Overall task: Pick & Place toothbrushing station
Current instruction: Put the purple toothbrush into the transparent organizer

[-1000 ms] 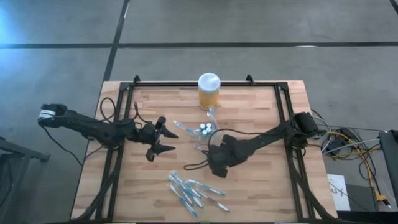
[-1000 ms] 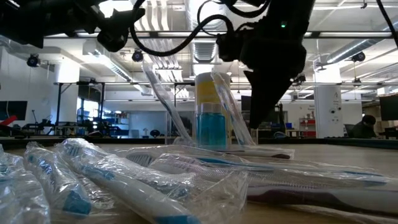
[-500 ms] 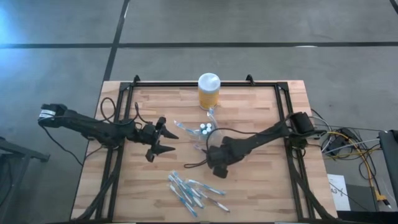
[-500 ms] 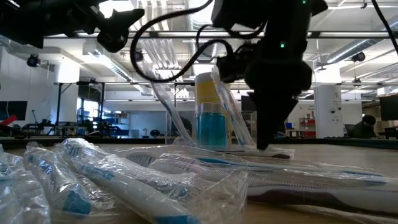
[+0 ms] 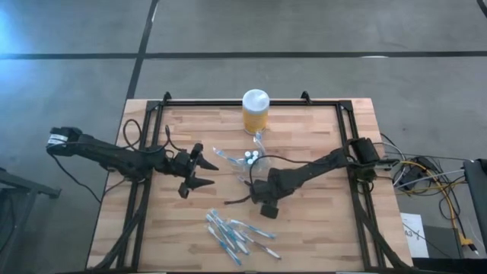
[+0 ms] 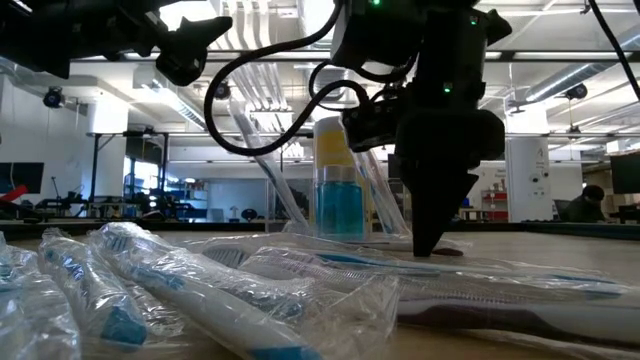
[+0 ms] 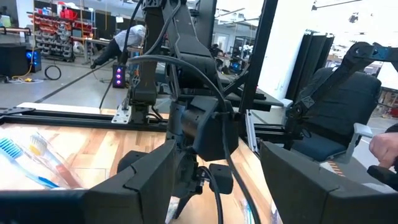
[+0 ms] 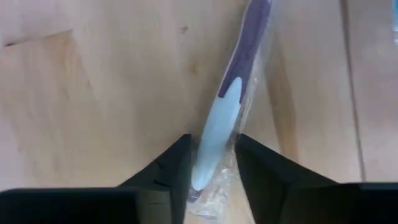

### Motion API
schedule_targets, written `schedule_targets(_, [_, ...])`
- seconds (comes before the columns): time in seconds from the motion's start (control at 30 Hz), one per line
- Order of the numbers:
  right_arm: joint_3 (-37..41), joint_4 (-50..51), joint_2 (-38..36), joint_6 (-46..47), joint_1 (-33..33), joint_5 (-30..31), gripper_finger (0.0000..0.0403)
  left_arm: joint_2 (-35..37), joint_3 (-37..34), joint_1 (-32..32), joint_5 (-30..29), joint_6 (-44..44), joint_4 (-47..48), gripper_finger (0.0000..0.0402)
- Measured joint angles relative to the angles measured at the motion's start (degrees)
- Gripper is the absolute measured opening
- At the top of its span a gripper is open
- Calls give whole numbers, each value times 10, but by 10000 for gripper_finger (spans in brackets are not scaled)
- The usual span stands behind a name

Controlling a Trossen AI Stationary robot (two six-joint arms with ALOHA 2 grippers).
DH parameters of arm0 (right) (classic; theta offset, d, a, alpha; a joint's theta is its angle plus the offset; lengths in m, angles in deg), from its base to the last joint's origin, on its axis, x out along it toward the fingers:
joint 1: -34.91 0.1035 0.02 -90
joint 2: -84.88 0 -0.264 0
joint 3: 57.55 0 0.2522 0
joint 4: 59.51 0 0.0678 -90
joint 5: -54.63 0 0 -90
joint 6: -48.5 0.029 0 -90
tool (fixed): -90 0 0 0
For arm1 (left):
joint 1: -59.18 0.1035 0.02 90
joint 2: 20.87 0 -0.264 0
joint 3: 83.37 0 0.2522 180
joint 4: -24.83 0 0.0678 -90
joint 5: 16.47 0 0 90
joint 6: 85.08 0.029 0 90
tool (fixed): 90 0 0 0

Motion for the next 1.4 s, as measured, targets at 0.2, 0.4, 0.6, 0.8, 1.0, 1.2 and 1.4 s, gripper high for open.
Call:
schedule_targets(0.2, [1,-2,1,-2,1,-15,36,0,0,0,0,0,5,236])
schedule_targets(0.4, [1,-2,1,-2,3,-14,20,0,0,0,1,0,5,236])
schedule_targets(0.6, [5,5,-35,-2,16,-10,20,0,0,0,1,0,4,236])
schedule_targets(0.8, [6,-9,-124,3,49,65,19,0,5,0,1,9,4,236])
schedule_targets(1.0, [14,-78,-213,-25,90,187,19,0,10,0,1,32,4,236])
schedule_targets(1.2, [65,-259,-262,-128,108,253,19,-2,10,0,-51,29,-1,237])
schedule_targets(1.4, [131,-472,-255,-237,88,259,19,-11,11,0,-67,29,-33,249])
